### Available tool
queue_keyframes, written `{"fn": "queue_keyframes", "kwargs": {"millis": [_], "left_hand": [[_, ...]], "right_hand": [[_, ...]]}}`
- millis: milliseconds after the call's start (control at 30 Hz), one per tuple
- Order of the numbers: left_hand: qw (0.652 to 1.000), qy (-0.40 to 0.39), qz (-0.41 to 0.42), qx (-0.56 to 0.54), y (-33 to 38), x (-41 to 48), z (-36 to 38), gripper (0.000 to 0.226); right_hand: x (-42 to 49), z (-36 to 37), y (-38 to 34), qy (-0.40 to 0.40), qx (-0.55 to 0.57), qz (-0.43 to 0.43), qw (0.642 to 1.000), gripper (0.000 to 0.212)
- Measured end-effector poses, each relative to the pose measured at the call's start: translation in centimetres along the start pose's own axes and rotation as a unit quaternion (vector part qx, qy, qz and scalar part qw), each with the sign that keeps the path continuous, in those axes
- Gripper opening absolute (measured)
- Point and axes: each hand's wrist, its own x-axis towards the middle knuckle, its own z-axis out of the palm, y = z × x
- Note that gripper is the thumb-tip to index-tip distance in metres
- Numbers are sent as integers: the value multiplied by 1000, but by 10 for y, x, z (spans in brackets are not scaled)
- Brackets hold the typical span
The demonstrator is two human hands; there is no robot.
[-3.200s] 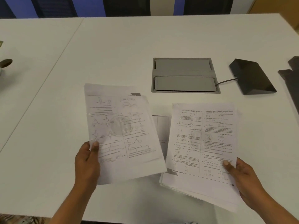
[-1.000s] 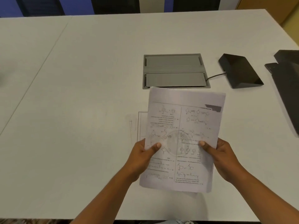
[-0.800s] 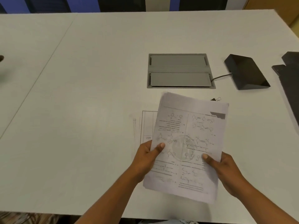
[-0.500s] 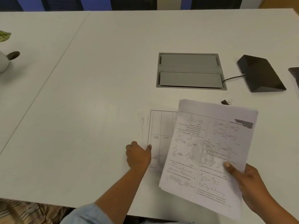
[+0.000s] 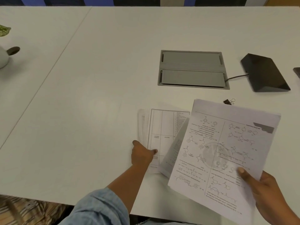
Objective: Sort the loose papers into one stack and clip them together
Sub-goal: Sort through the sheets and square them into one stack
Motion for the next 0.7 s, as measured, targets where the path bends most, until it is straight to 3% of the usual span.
{"fn": "queue_keyframes", "kwargs": {"millis": [167,267,367,433,467,567,700], "left_hand": [[997,4,29,-67,-3,4,-7,48],[991,27,105,-81,-1,-2,-14,21],[981,60,177,-58,1,-11,-22,49],[976,65,196,-69,1,-15,-26,51],[974,62,204,-79,3,-16,-28,50],[970,42,224,-85,4,-18,-29,43],[964,64,242,-89,11,-29,-37,20]], "right_hand": [[-2,1,-1,8,1,4,1000,31],[-2,0,-2,5,6,8,1000,41],[0,-1,-2,-2,-3,-2,1000,68],[0,-1,-1,-5,-7,-12,1000,81],[1,1,-1,-9,-3,-15,1000,71],[-1,5,-5,-3,18,-4,1000,11],[-1,9,-9,-12,1,3,1000,15]]}}
